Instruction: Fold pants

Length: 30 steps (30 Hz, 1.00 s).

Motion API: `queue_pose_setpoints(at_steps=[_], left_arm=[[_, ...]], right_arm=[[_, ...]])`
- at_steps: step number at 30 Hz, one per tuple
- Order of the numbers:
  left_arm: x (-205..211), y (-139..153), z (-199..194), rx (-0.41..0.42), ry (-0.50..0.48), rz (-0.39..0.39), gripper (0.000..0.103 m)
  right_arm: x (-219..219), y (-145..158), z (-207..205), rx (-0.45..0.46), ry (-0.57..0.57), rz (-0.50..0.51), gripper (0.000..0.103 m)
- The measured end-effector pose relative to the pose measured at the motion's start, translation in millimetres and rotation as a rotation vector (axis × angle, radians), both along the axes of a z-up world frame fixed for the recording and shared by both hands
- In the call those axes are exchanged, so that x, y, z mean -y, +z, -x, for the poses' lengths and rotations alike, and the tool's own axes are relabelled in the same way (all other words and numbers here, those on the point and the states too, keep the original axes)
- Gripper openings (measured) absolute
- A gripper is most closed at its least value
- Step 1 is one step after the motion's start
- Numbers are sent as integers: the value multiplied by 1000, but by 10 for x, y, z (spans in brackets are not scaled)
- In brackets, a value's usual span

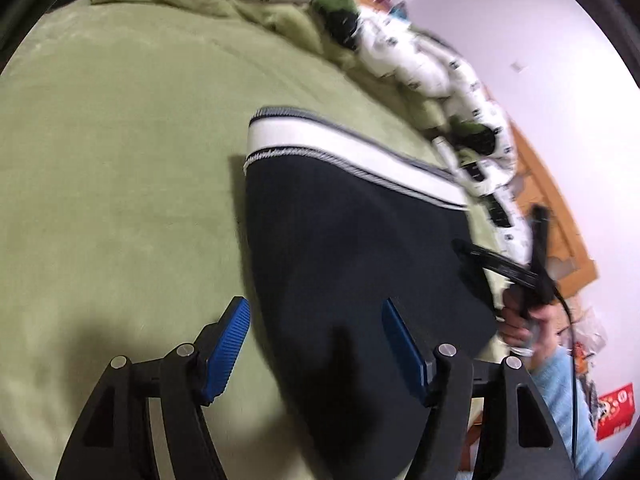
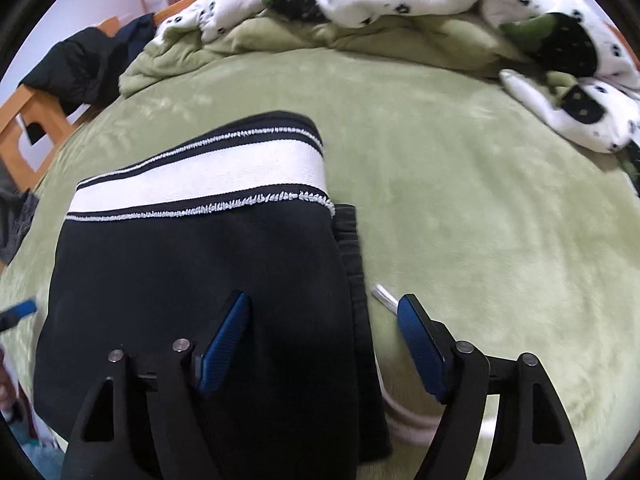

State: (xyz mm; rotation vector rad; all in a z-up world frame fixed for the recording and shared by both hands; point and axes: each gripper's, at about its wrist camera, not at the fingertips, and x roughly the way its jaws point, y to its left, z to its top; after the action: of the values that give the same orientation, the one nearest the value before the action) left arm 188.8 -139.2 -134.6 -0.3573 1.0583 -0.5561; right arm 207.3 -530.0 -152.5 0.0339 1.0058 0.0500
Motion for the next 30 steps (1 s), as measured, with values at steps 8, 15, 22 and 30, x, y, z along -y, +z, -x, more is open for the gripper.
queue_pose_setpoints(at_steps=[8, 15, 22, 30], left_arm=[[214, -313, -273, -27, 8, 32, 67], [324, -109, -355, -36, 41, 47, 14], [11, 289, -245, 23, 40, 174, 11], [-1156, 553, -240, 46, 123, 99, 11]], right_arm=[[74, -90, -94, -56, 59, -67, 73], [83, -162, -137, -142, 64, -209, 59], [-269, 391, 281, 7, 46, -260, 23], [-1195, 379, 334, 36, 94, -511, 23]])
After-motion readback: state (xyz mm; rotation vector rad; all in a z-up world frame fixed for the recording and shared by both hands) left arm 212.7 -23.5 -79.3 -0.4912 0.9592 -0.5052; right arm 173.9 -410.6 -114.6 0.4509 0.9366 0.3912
